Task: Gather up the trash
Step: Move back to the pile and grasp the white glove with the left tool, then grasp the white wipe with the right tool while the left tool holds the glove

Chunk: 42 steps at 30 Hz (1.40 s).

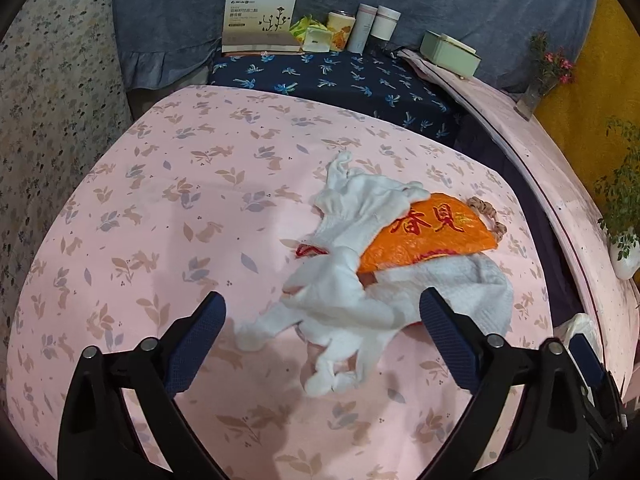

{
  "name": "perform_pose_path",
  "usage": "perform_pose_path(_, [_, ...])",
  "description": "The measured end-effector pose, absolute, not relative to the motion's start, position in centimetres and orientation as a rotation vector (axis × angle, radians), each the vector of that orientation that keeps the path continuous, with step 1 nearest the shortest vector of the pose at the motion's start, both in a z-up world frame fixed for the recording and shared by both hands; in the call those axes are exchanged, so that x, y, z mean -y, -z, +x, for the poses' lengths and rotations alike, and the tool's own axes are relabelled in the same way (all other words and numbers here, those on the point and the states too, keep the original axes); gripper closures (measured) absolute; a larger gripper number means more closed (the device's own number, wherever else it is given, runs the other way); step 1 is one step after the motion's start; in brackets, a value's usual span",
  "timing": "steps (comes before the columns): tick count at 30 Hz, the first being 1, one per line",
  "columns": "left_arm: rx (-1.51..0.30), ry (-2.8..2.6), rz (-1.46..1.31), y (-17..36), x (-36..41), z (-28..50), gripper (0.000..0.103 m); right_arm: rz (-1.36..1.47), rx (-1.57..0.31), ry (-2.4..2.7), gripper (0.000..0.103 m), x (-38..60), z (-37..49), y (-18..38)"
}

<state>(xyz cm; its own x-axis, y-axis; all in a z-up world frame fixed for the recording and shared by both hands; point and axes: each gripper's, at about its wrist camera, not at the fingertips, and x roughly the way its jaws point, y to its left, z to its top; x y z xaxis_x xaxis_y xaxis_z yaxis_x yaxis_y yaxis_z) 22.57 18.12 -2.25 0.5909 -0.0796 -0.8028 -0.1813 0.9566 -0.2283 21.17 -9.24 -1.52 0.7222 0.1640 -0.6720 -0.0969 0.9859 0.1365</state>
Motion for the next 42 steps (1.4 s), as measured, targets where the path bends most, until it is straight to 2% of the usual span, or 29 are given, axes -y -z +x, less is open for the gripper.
perform_pose_path(3, [-0.965, -0.043, -0.343, 2.7, -18.9, 23.4, 0.019, 0.117, -0.754, -0.119, 0.029, 8.3, 22.7, 1.7])
perform_pose_path(9, [-0.992, -0.016, -0.450, 3.5, -19.8, 24.6, 0.019, 0.206, -0.773, -0.102, 0.029, 7.5, 25.4, 2.4])
perform_pose_path(13, [-1.017, 0.003, -0.452, 4.2, -19.3, 24.9, 0.031, 0.202, -0.820, -0.123, 0.031, 6.1, 26.5, 3.8])
perform_pose_path(16, [-1.039, 0.010, -0.450, 5.3, -19.0, 24.6, 0.040, 0.180, -0.849, -0.138, 0.044, 5.7, 26.1, 5.2])
perform_pose_path(18, [-1.055, 0.021, -0.449, 6.0, -18.7, 24.2, 0.048, 0.179, -0.870, -0.148, 0.064, 5.9, 25.8, 6.0])
perform_pose_path(21, [-1.075, 0.029, -0.461, 6.8, -18.5, 23.6, 0.062, 0.196, -0.886, -0.171, 0.077, 6.9, 24.8, 6.8])
perform_pose_path(24, [-1.100, 0.036, -0.484, 7.5, -18.1, 23.0, 0.073, 0.190, -0.873, -0.172, 0.083, 7.5, 23.8, 6.7])
perform_pose_path(25, [-1.102, 0.039, -0.489, 7.5, -17.9, 22.7, 0.077, 0.189, -0.869, -0.171, 0.084, 7.8, 23.4, 6.5])
perform_pose_path(30, [-1.083, 0.051, -0.443, 6.6, -16.3, 21.5, 0.085, 0.208, -0.845, -0.162, 0.086, 9.5, 21.8, 5.6])
perform_pose_path(36, [-1.059, 0.081, -0.416, 5.1, -14.5, 19.4, 0.088, 0.236, -0.834, -0.147, 0.086, 12.1, 20.2, 4.7])
perform_pose_path(38, [-1.054, 0.090, -0.409, 4.8, -13.9, 18.7, 0.088, 0.246, -0.836, -0.144, 0.080, 12.9, 19.5, 4.7])
perform_pose_path(42, [-1.055, 0.103, -0.391, 4.5, -12.8, 17.8, 0.088, 0.266, -0.841, -0.135, 0.079, 14.4, 18.2, 5.1])
